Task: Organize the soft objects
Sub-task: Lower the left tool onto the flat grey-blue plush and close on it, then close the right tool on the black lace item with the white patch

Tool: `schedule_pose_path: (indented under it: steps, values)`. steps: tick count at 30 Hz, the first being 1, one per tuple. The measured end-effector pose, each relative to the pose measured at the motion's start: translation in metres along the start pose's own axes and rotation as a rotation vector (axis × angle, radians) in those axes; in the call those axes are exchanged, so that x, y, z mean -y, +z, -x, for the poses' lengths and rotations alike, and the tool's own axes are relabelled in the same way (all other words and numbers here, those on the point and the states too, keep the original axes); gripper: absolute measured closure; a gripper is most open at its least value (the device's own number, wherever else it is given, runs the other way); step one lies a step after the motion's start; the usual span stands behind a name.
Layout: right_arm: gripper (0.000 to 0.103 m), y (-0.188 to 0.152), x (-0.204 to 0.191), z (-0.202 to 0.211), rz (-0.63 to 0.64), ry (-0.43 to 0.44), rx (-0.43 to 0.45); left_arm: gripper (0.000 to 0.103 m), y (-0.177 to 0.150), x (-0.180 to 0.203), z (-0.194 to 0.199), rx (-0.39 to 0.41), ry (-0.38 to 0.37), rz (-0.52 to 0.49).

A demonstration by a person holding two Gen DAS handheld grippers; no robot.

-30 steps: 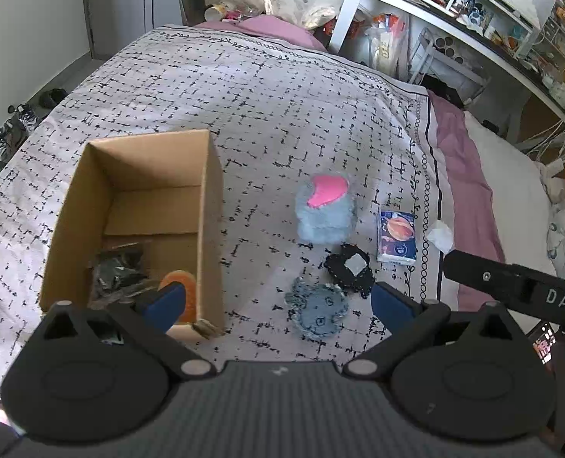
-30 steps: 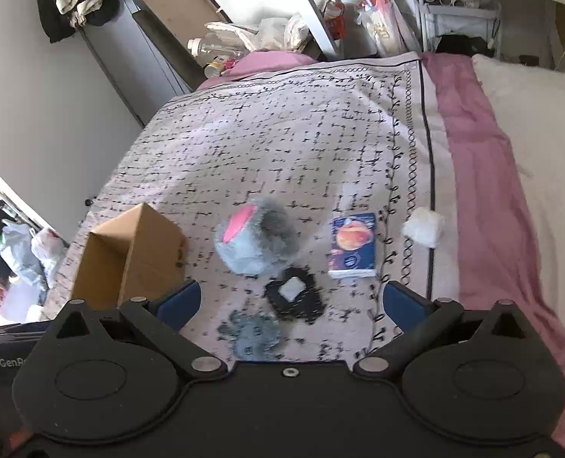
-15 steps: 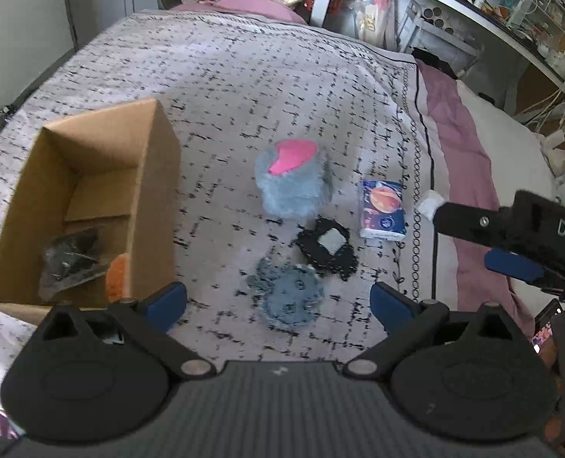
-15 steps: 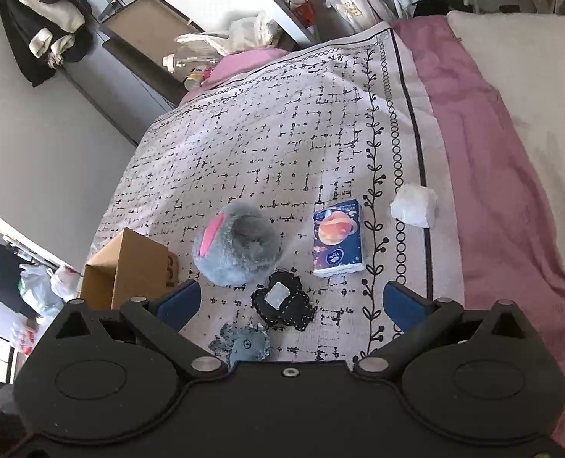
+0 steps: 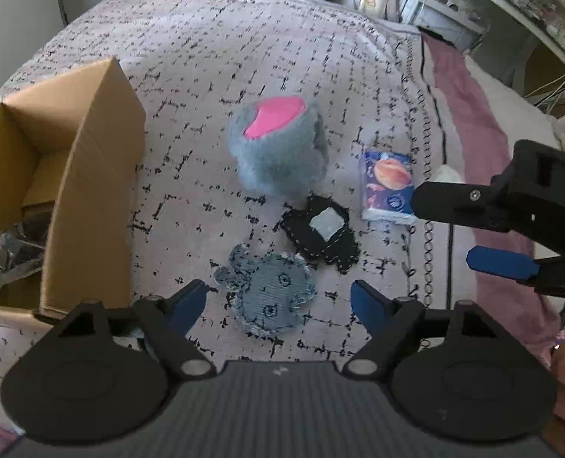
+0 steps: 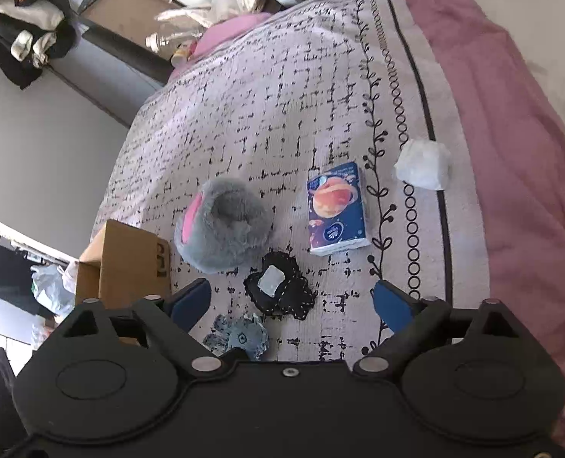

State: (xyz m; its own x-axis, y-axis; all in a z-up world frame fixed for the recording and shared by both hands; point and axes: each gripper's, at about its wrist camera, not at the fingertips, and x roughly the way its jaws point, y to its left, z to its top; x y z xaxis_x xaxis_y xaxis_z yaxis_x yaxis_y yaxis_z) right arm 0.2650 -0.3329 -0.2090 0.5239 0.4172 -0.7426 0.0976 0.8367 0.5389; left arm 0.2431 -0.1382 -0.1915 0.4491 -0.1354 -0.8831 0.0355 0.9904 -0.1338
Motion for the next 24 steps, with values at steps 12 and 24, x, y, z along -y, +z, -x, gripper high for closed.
schedule_pose_path:
  steps: [12, 24]
  values:
    - [0.031, 0.002, -0.005, -0.037, 0.034, -0.004, -0.093, 0.053, 0.005, -0.010, -0.040, -0.073, 0.021, 0.020]
    - [0.042, 0.007, -0.015, -0.062, 0.070, -0.013, -0.122, 0.073, 0.012, -0.028, -0.041, -0.041, -0.024, 0.083]
